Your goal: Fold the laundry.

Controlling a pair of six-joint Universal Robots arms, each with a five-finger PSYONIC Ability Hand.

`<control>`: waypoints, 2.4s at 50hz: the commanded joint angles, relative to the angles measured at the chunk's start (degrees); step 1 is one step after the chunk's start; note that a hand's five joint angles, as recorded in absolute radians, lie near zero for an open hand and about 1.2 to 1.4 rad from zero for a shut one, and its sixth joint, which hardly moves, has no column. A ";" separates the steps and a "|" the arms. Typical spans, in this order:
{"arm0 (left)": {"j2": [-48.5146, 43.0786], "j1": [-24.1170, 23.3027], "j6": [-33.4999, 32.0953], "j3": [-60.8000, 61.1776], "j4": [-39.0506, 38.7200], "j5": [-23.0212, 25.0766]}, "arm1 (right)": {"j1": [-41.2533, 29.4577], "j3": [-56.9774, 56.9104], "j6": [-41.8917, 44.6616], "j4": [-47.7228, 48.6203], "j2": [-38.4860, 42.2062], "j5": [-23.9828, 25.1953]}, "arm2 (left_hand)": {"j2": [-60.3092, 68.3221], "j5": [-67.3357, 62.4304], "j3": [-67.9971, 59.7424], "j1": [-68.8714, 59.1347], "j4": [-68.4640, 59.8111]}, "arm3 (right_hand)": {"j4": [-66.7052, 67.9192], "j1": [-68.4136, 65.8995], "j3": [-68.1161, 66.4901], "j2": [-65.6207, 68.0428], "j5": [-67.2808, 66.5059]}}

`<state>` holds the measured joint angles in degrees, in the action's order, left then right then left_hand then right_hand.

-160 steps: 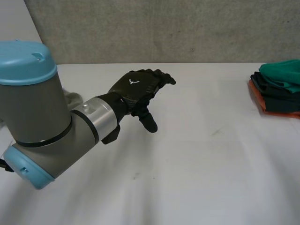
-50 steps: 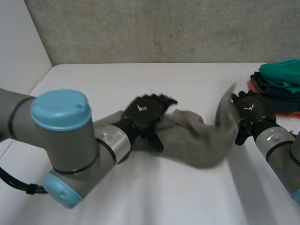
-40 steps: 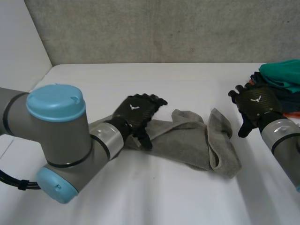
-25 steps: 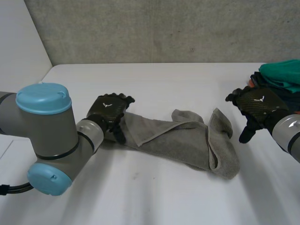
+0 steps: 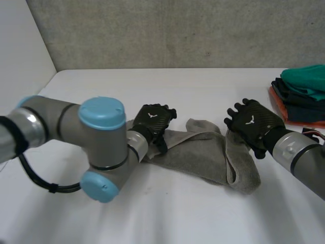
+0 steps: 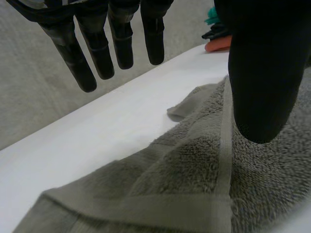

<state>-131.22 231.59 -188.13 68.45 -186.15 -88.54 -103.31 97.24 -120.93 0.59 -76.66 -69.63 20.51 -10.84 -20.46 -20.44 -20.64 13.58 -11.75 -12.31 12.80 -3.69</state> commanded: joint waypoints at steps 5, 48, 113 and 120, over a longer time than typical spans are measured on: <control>-10.01 -0.35 -0.39 -10.97 2.54 -0.05 | -2.86 -3.37 3.33 6.79 9.41 -0.68 | 11.40 -11.08 -11.45 -11.47 -11.27 | -3.58 1.75 2.31 -2.80 3.69; -9.15 12.83 -15.95 -41.64 -25.66 -8.75 | -2.95 -47.56 -11.33 32.61 21.82 -20.71 | 59.49 -59.16 -59.54 -59.56 -59.36 | 66.42 -68.25 -67.69 67.20 -66.31; 57.84 8.62 -3.03 26.91 -22.07 11.37 | -19.47 -45.82 -53.09 1.96 40.80 9.34 | 59.49 -59.16 -59.54 -59.56 -59.36 | -3.58 1.75 2.31 -2.80 3.69; 57.75 9.23 -3.03 26.91 -21.89 11.37 | -20.44 -46.61 -52.65 1.96 41.76 8.20 | 59.49 -59.16 -59.54 -59.56 -59.36 | 66.42 -68.25 -67.69 67.20 -66.31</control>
<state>-73.31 240.36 -191.14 95.36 -208.08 -77.18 -123.21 51.23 -174.11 2.45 -35.32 -60.40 68.66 -55.57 -68.34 -65.32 -68.86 42.61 -39.07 -42.61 44.47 -31.25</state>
